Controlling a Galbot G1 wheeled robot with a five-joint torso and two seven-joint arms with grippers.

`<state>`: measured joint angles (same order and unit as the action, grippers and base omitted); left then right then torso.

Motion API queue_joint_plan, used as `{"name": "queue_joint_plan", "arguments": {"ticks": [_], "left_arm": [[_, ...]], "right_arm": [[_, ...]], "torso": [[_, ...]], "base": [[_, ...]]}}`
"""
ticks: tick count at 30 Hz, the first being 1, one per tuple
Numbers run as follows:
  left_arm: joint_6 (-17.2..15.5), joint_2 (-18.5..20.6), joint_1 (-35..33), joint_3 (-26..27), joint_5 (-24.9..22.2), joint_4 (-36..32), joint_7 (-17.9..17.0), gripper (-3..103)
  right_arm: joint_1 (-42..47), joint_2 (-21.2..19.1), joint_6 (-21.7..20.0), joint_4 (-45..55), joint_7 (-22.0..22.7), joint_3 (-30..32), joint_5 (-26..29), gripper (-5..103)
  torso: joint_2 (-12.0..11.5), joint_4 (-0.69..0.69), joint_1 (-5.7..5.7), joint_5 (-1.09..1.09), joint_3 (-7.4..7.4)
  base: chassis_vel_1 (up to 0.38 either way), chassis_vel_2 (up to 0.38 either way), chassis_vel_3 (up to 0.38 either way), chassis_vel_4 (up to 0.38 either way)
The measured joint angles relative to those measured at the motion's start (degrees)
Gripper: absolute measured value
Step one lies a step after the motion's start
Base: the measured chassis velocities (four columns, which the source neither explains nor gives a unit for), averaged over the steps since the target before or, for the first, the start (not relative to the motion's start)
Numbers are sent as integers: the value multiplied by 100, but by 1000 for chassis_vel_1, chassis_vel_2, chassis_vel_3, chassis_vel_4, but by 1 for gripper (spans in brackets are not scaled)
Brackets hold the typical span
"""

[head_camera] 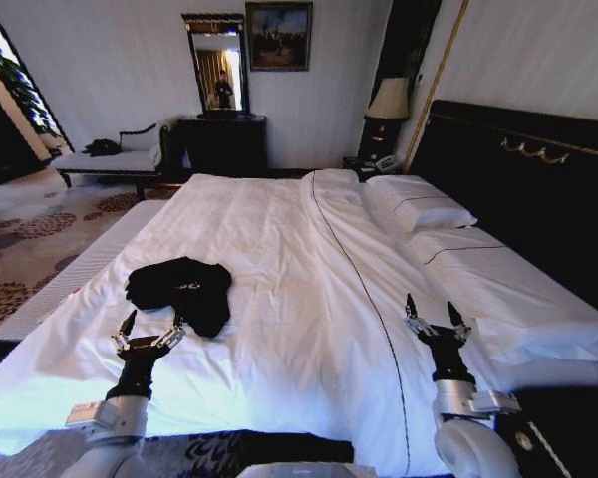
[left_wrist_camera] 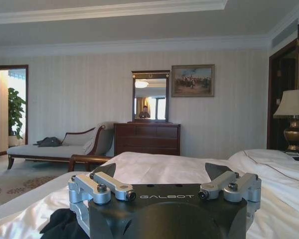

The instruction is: Fold the clothes on the bed.

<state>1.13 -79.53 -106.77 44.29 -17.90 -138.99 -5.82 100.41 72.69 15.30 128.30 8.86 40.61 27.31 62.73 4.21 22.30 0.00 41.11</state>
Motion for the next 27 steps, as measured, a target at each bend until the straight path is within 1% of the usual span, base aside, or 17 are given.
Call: {"name": "queue_joint_plan", "arguments": {"ticks": [10, 19, 27], "left_arm": [[0, -20, -17, 44, -8, -35, -1, 100], [0, -50, -9, 35, 4, -18, -2, 100], [6, -58, -1, 26, 19, 22, -3, 100]], "right_arm": [[-72, -34, 18, -45, -2, -49, 16, 100], [-116, -44, 51, -108, -3, -72, 25, 100], [-118, -21, 86, -141, -3, -75, 22, 100]], "torso": [[0, 0, 0, 1, 0], [0, 0, 0, -1, 0], [1, 0, -1, 1, 0]], "base": [[25, 32, -28, -34], [123, 123, -124, -127], [101, 111, -105, -103]]}}
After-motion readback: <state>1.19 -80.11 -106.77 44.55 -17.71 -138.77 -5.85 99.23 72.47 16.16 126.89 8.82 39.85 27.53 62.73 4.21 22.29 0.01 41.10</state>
